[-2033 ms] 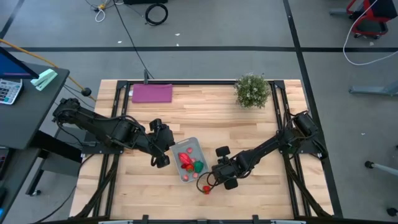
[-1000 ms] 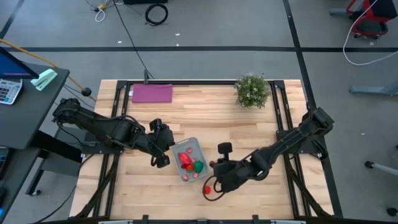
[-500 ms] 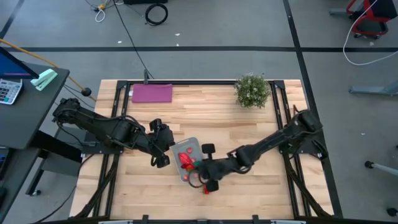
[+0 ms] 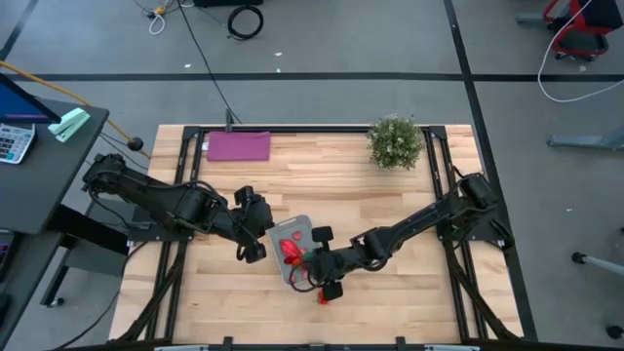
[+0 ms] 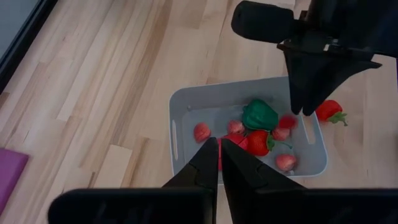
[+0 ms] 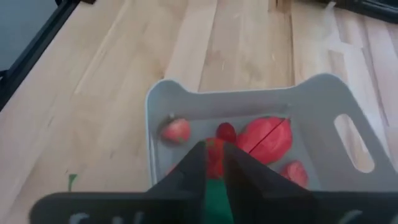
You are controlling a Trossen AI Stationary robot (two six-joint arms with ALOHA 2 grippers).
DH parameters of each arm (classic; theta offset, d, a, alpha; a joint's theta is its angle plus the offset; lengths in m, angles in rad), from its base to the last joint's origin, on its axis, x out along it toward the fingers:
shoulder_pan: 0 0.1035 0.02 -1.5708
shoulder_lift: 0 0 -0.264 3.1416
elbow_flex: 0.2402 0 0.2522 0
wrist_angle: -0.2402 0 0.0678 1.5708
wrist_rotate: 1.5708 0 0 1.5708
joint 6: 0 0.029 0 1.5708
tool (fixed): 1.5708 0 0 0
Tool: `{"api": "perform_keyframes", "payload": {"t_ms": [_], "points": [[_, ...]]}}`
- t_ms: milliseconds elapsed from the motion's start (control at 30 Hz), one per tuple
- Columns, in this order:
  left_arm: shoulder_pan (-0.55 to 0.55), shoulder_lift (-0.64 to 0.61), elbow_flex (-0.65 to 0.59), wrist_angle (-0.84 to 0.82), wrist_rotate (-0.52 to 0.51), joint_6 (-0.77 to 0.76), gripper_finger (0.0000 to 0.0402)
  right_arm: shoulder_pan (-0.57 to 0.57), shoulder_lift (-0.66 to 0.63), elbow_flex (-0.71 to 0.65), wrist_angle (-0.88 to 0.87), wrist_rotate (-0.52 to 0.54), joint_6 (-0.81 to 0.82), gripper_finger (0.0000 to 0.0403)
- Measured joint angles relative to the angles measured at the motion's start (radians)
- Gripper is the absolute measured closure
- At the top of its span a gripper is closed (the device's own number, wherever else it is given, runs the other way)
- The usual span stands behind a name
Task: Pick and placing Produce into tupperware
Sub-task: Put the red cherry into the gray bin, then put the red strawberry into the gray bin
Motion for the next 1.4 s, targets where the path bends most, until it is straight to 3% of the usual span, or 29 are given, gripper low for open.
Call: {"api": "perform_keyframes", "payload": {"t_ms": [300, 533, 867, 1133, 1400], "points": [[0.0, 0.0, 0.0, 0.0, 0.0, -0.001, 0.0385, 0.0, -0.005, 0.0, -0.019, 0.081, 0.003, 0.0274], [0.0, 0.0, 0.0, -0.005, 0.0, 0.0, 0.0376, 0.055, -0.038, 0.0, -0.21, 0.005, 0.21, 0.0272], [0.0, 0.0, 0.0, -0.004, -0.003, 0.0, 0.0385, 0.196, -0.032, 0.0, -0.207, 0.017, 0.468, 0.0266], [0.0, 0.0, 0.0, 0.0, -0.005, -0.001, 0.0384, 0.198, -0.027, 0.0, -0.201, 0.009, 0.473, 0.0217], [0.0, 0.004, 0.0, 0.006, -0.006, -0.001, 0.038, 0.191, 0.024, 0.0, -0.036, 0.017, 0.443, 0.0186]]}}
